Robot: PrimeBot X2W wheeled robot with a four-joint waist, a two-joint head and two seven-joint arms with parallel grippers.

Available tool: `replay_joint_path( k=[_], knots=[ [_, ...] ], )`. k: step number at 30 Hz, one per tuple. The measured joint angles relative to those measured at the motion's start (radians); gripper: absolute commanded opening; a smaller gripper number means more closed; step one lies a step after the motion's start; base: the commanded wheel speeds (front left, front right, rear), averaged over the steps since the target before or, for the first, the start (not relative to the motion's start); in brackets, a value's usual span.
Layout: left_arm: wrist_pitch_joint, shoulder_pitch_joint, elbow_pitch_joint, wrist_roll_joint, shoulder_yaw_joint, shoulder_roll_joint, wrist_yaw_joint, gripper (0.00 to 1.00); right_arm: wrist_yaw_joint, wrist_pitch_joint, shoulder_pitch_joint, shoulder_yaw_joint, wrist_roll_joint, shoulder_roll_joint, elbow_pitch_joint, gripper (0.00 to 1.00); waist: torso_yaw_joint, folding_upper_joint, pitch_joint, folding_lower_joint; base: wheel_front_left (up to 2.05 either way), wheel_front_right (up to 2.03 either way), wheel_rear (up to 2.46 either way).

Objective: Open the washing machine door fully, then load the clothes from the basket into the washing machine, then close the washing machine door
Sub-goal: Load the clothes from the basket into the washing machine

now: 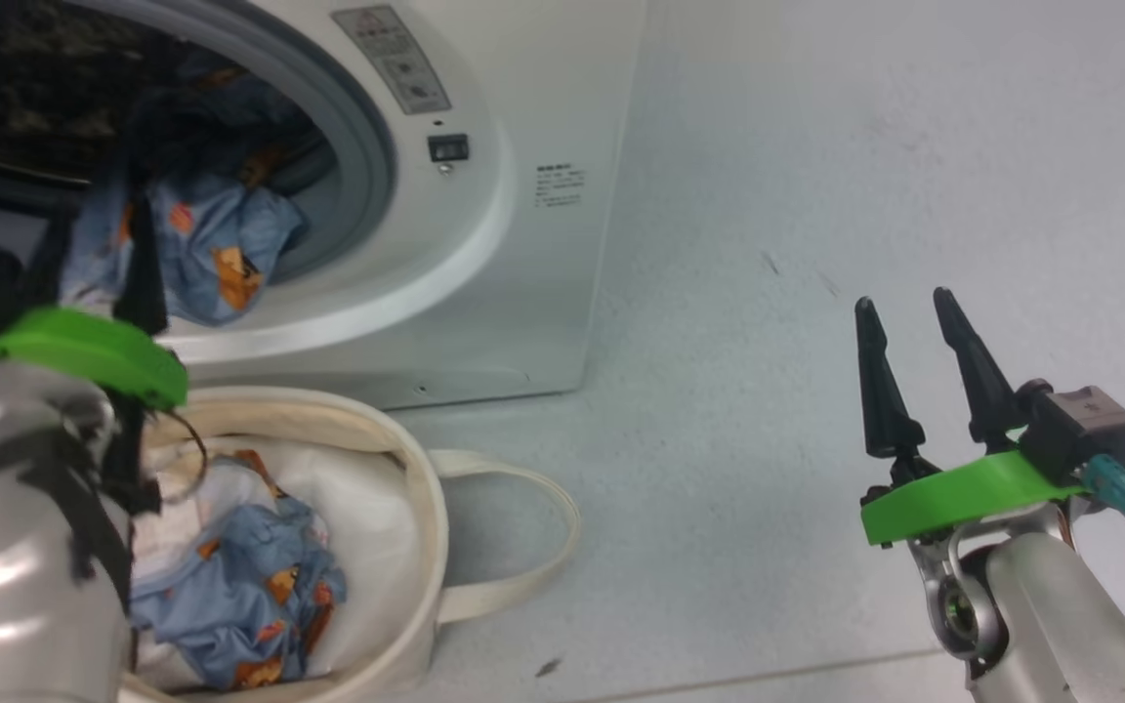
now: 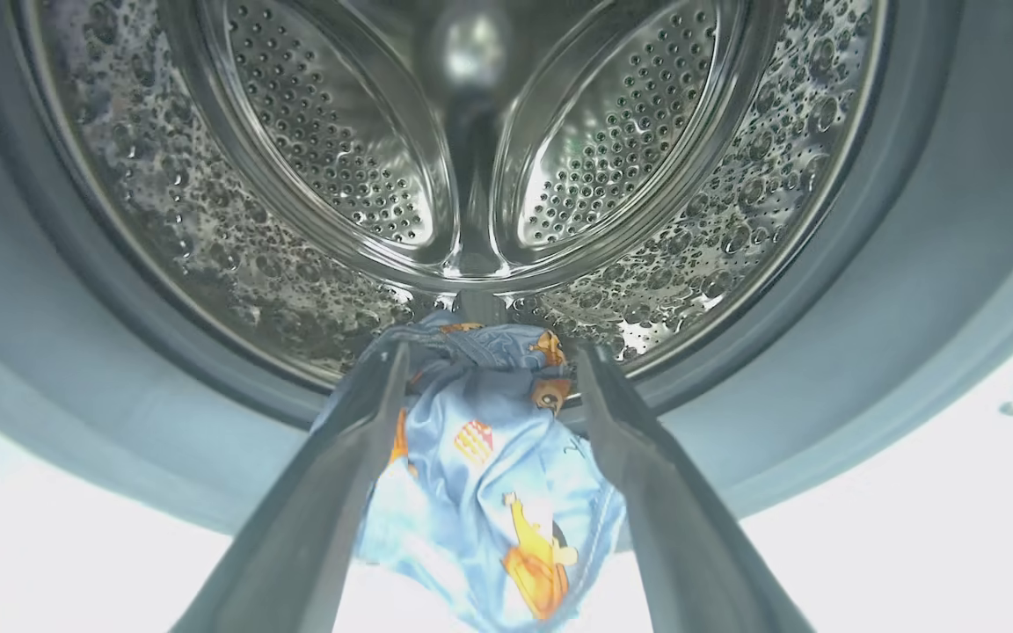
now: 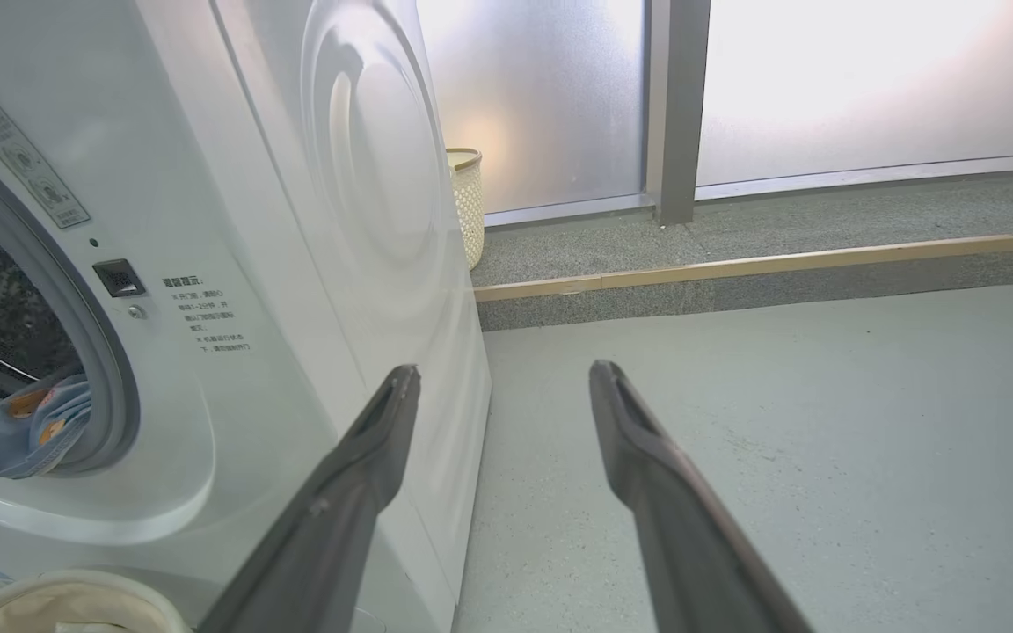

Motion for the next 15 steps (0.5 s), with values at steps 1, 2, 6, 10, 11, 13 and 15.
replay_joint_path(
  k=[1, 2, 6, 10, 11, 13, 15],
  knots=[
    [0.0, 0.031, -0.026, -0.007, -0.001, -0.007, 0.0, 1.0, 0.0, 0.0, 0.0, 0.003, 0.0, 0.0, 0.004, 1.0, 0.007, 0.0, -0.013, 0.0001, 0.0, 0.0, 0.0],
    [0.0, 0.063, -0.051, -0.01, -0.001, -0.015, -0.001, 1.0, 0.0, 0.0, 0.0, 0.006, 0.0, 0.0, 0.008, 1.0, 0.014, 0.0, -0.027, 0.0001, 0.0, 0.0, 0.0],
    [0.0, 0.209, -0.185, -0.041, -0.04, -0.033, -0.001, 1.0, 0.0, 0.0, 0.005, 0.022, 0.0, 0.002, 0.012, 1.0, 0.04, 0.0, -0.085, 0.0, 0.0, 0.0, 0.0],
    [0.0, 0.35, -0.304, -0.061, -0.056, -0.033, -0.001, 1.0, 0.0, 0.0, 0.033, 0.03, 0.002, 0.002, 0.018, 1.0, 0.067, 0.0, -0.14, 0.0, 0.0, 0.0, 0.0],
    [0.0, 0.38, -0.322, -0.061, -0.057, -0.032, 0.0, 1.0, 0.0, 0.0, 0.044, 0.029, 0.004, 0.002, 0.02, 1.0, 0.074, 0.0, -0.152, -0.0001, 0.0, 0.0, 0.0],
    [0.0, 0.432, -0.353, -0.056, -0.051, -0.031, -0.001, 1.0, 0.0, 0.0, 0.059, 0.026, 0.004, 0.002, 0.028, 1.0, 0.087, 0.0, -0.173, 0.0, 0.0, 0.0, 0.0],
    [0.0, 0.453, -0.364, -0.056, -0.046, -0.031, -0.001, 1.0, 0.0, 0.0, 0.065, 0.022, 0.005, 0.002, 0.031, 1.0, 0.093, 0.0, -0.184, 0.0001, 0.0, 0.0, 0.0]
  ],
)
